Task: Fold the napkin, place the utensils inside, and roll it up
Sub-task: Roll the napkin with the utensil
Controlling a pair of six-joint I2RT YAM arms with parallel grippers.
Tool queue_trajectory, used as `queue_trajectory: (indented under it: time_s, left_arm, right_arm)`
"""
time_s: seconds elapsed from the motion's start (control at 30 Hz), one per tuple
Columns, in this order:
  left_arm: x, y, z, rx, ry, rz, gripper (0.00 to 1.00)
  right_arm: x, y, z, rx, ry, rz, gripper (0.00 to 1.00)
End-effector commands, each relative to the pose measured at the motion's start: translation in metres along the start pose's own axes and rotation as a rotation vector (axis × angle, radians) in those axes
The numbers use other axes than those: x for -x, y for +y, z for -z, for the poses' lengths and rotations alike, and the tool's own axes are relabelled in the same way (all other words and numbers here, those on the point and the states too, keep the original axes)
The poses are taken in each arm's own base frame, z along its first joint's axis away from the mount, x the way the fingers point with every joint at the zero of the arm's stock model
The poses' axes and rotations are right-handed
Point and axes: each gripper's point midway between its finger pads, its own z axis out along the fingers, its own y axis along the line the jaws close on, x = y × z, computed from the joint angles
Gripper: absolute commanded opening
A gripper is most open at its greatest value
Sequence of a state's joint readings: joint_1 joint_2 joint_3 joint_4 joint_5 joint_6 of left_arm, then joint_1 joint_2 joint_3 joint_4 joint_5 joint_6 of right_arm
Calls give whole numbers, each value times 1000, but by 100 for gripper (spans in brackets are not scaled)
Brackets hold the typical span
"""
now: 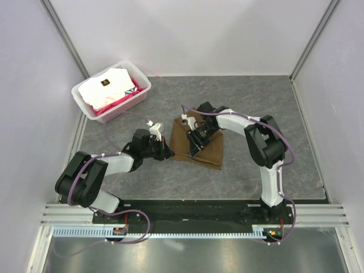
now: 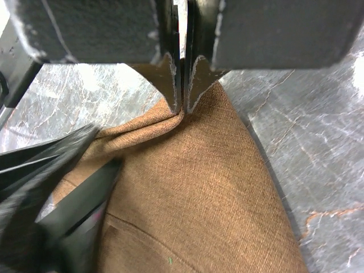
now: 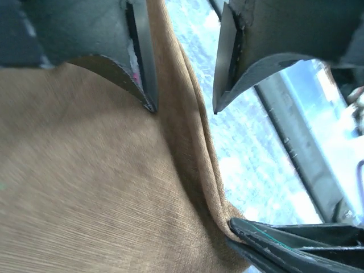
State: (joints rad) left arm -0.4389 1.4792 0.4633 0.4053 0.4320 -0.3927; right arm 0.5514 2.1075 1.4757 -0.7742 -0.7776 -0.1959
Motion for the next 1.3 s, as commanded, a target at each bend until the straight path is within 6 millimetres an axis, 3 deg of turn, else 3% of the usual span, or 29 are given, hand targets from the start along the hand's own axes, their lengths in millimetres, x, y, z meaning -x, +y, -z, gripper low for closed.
queue_trajectory:
  time_s: [0.0,0.13,0.2,0.23,0.27,0.37,0.6,0.8,1.03,1.27]
  left_arm:
    - [15,-3,-2,8,-12,39,2]
    - [20,1,-3,22,11,90,2]
    - [19,4,-1,22,27,128,2]
    - [21,8,0,18,29,168,2]
    - [21,10,2,19,34,193,2]
    - [21,14,2,-9,56,263,2]
    - [20,15,-2,-54,97,355,2]
    - [24,16,-1,-59,93,384,2]
    - [25,19,0,-54,92,396,2]
    - [25,20,0,-50,93,394,2]
  right_arm:
    - [30,1,36,-169,-184,130,53]
    - [38,-8,65,-376,-311,183,57]
    - [27,-11,75,-509,-336,208,57]
    - [35,-10,81,-561,-392,246,57]
    - [24,-13,89,-636,-407,261,57]
    - [20,-4,91,-735,-454,341,57]
    - [10,25,61,-823,-439,463,57]
    - [7,35,31,-842,-374,545,57]
    - [3,29,5,-848,-304,578,57]
    - [4,20,-5,-862,-270,592,56]
